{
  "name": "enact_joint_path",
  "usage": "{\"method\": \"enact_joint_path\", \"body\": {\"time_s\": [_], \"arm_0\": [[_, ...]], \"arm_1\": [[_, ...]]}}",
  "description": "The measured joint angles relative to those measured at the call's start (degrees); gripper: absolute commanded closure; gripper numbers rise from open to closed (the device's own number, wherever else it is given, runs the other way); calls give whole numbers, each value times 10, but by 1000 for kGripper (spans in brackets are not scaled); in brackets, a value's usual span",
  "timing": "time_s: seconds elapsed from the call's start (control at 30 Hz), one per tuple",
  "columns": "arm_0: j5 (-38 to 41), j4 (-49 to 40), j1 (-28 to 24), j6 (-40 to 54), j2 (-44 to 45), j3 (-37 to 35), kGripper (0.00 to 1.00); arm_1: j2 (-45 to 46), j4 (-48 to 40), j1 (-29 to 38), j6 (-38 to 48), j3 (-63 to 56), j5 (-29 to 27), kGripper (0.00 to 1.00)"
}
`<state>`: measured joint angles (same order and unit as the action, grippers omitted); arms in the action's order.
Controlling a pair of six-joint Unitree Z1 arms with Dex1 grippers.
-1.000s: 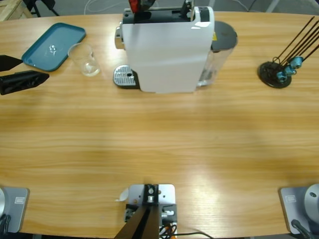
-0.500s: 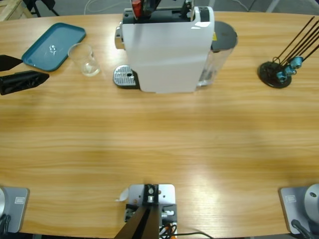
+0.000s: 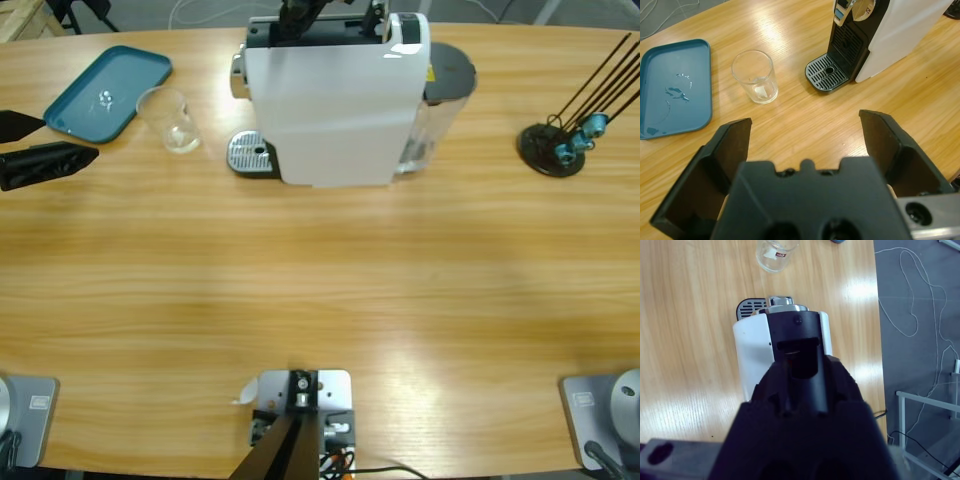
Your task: Pour coffee
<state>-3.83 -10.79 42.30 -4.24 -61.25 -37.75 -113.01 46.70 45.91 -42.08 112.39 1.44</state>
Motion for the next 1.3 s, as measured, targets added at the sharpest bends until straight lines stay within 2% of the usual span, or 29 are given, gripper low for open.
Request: {"method": "enact_joint_path", "body": {"time_s": [0.1,0.13,0.17,0.27,0.33,0.4,0.43,0.5,0.53,0.57,0.6,0.63,0.67,0.7,0.73,0.83,1.03,1.3], "arm_0": [[0,0,0,0,0,0,69],[0,0,0,0,0,0,69],[0,0,0,0,0,0,69],[0,0,0,0,0,0,69],[0,0,0,0,0,0,69],[0,0,0,0,0,0,69],[0,0,0,0,0,0,69],[0,0,0,0,0,0,69],[0,0,0,0,0,0,69],[0,0,0,0,0,0,69],[0,0,0,0,0,0,69],[1,0,0,0,0,0,69],[2,0,0,0,0,0,69],[4,0,0,0,0,0,69],[7,0,1,0,0,0,69],[18,0,1,0,-1,0,69],[19,0,5,0,-1,0,69],[19,0,6,0,-1,0,69]], "arm_1": [[0,0,0,0,0,0,745],[0,0,0,0,0,0,726],[0,1,0,1,0,0,646],[0,2,0,1,0,-3,624],[0,3,2,3,2,-3,355],[2,3,15,13,6,-2,239],[4,4,26,22,12,-2,130],[18,4,56,54,26,-5,83],[29,5,70,70,31,-10,106],[43,5,82,82,32,-16,171],[59,7,91,93,32,-19,289],[76,11,96,101,32,-20,491],[94,18,98,108,32,-22,747],[112,28,100,114,32,-25,944],[133,41,101,124,32,-31,1000],[193,67,103,160,30,-66,1000],[269,59,103,260,-47,-190,1000],[287,-154,102,374,-240,-250,1000]]}}
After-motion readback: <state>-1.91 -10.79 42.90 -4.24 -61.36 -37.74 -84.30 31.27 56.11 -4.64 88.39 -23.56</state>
